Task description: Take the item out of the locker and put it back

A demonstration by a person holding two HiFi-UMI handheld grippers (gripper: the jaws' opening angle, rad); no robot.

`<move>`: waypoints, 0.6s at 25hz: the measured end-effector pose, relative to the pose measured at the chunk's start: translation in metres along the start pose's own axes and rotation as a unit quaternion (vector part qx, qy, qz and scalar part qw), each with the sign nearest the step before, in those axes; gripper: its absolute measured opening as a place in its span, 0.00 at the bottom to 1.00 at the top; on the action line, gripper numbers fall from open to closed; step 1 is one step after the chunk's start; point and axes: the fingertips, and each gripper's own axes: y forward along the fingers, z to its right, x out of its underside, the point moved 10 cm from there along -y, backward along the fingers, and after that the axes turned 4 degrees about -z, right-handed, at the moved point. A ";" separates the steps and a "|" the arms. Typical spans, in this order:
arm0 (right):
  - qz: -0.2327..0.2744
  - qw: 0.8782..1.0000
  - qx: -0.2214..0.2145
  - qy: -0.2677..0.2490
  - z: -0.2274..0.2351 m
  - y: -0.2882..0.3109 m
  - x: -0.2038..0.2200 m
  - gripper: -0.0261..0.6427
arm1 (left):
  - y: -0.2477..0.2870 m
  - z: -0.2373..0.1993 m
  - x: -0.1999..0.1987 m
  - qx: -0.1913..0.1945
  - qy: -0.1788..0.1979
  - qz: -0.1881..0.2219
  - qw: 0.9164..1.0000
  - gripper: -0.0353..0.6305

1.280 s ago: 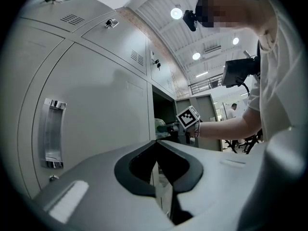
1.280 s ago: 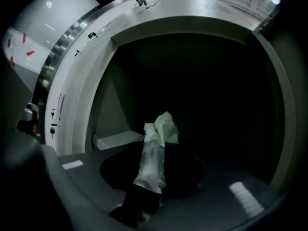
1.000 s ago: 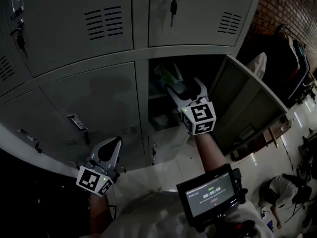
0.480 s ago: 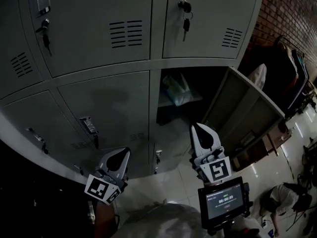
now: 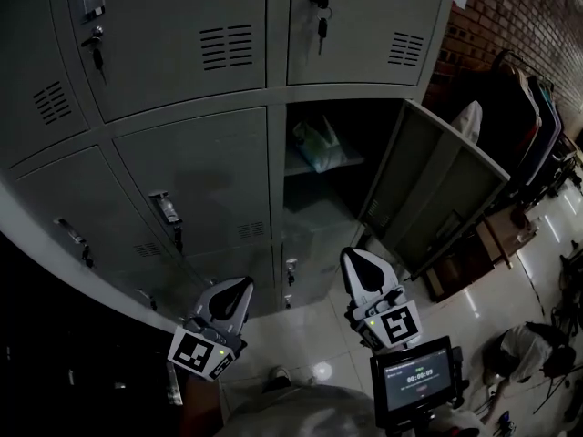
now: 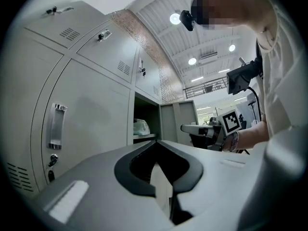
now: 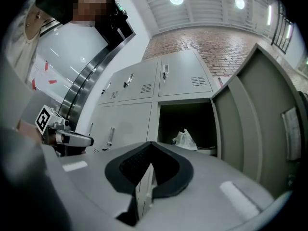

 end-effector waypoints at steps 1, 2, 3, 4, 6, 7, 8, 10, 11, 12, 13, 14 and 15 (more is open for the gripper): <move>-0.003 1.000 -0.004 -0.001 -0.002 -0.009 0.000 0.05 | -0.005 0.009 -0.001 -0.002 0.004 -0.001 1.000 0.06; -0.005 1.000 -0.009 -0.001 -0.004 -0.019 -0.001 0.05 | -0.010 0.019 -0.003 -0.008 0.005 0.000 1.000 0.06; -0.008 1.000 -0.016 0.000 -0.006 -0.030 -0.001 0.05 | -0.015 0.029 -0.004 -0.015 0.002 0.001 1.000 0.06; -0.011 1.000 -0.023 0.001 -0.008 -0.042 -0.001 0.05 | -0.021 0.041 -0.005 -0.022 -0.003 0.003 1.000 0.06; -0.020 0.999 -0.031 0.005 -0.009 -0.071 -0.001 0.05 | -0.030 0.069 -0.005 -0.032 -0.010 0.005 0.999 0.06; -0.024 0.999 -0.032 0.007 -0.010 -0.087 -0.001 0.05 | -0.033 0.084 -0.005 -0.035 -0.011 0.004 0.999 0.06; -0.026 0.999 -0.031 0.007 -0.010 -0.102 -0.002 0.05 | -0.036 0.101 -0.004 -0.037 -0.010 0.003 0.999 0.06; -0.028 0.999 -0.034 0.004 -0.012 -0.133 -0.004 0.05 | -0.042 0.134 -0.004 -0.035 -0.009 0.005 0.999 0.06; -0.028 0.999 -0.038 0.003 -0.014 -0.149 -0.005 0.05 | -0.045 0.151 -0.004 -0.034 -0.011 0.006 0.999 0.06; -0.031 0.999 -0.044 0.003 -0.016 -0.164 -0.006 0.05 | -0.049 0.169 -0.004 -0.034 -0.013 0.006 0.999 0.06; -0.036 0.998 -0.050 0.005 -0.018 -0.179 -0.007 0.05 | -0.054 0.186 -0.003 -0.034 -0.015 0.004 0.999 0.06; -0.042 0.998 -0.054 0.007 -0.019 -0.192 -0.006 0.05 | -0.058 0.202 -0.002 -0.034 -0.015 0.001 0.999 0.06; -0.048 0.997 -0.058 0.010 -0.021 -0.203 -0.005 0.05 | -0.063 0.214 -0.002 -0.035 -0.015 -0.001 0.999 0.06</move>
